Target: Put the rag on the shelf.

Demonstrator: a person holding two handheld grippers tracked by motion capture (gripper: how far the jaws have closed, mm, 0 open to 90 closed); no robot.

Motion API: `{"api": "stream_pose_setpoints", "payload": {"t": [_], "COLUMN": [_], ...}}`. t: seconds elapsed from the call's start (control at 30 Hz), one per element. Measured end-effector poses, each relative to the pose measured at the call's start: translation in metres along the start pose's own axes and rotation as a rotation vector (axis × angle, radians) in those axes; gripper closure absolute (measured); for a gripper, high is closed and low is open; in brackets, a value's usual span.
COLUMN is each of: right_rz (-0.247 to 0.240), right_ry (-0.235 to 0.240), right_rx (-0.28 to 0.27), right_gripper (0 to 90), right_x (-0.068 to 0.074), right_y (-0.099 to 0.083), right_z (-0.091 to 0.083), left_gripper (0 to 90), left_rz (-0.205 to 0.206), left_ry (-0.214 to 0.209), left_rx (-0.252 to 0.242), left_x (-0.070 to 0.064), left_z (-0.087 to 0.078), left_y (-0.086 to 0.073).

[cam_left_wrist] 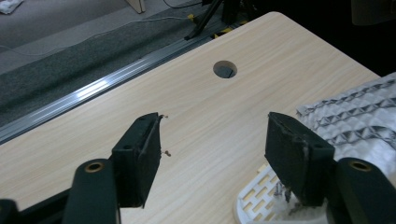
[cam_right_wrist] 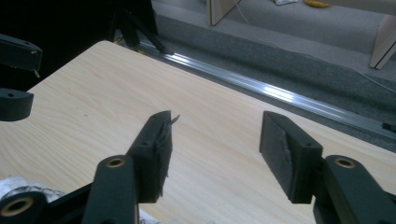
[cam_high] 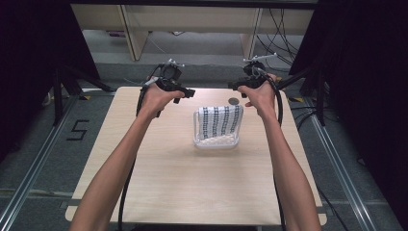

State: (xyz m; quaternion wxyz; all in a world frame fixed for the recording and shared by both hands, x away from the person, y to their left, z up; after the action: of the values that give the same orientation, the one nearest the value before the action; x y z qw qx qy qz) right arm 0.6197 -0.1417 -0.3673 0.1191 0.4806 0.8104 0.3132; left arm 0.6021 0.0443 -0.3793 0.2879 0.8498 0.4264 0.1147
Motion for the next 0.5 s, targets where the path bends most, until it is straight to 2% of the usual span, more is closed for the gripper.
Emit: {"api": "stream_pose_setpoints", "payload": {"t": [0.07, 0.17, 0.2, 0.23, 0.33, 0.43, 0.5], "right_rz": [-0.029, -0.041, -0.027, -0.042, -0.043, -0.061, -0.05], "right_ry": [-0.001, 0.016, 0.021, 0.026, 0.037, 0.045, 0.056], "right_rx": [-0.012, -0.017, -0.016, -0.022, -0.031, -0.048, -0.042], "right_gripper": [41.7, 41.0, 40.7, 40.4, 39.8, 39.2, 38.8], "right_x": [0.001, 0.007, 0.009, 0.01, 0.013, 0.015, 0.019], "right_y": [-0.001, -0.004, -0.005, -0.006, -0.01, -0.015, -0.021], "right_z": [-0.004, -0.01, -0.013, -0.015, -0.024, -0.03, -0.033], "left_gripper": [32.1, 30.5, 29.9, 29.4, 28.6, 28.1, 27.9], "left_rz": [0.004, -0.003, -0.003, -0.004, -0.001, -0.003, -0.005], "left_ry": [-0.005, -0.019, -0.018, -0.019, -0.013, -0.022, -0.032], "left_rx": [0.004, 0.001, 0.0, 0.007, 0.009, -0.007, -0.015], "left_x": [-0.002, -0.003, -0.003, -0.004, -0.004, -0.007, -0.008], "left_z": [-0.002, -0.006, -0.008, -0.009, -0.015, -0.02, -0.023], "left_y": [-0.003, -0.007, -0.009, -0.011, -0.018, -0.021, -0.023]}}
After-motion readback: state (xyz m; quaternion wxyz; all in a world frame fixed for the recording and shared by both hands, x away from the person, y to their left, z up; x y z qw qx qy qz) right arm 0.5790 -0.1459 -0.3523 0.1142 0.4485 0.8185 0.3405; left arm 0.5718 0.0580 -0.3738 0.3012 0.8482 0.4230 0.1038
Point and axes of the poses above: each handheld gripper's, and its own axes: z roughly forward along the jaws, y roughly out of its top, x roughly to its left, the point moved 10 cm from there along z, roughly forward along the jaws, and after that the axes turned 14 degrees about x, right-handed, at the moved point
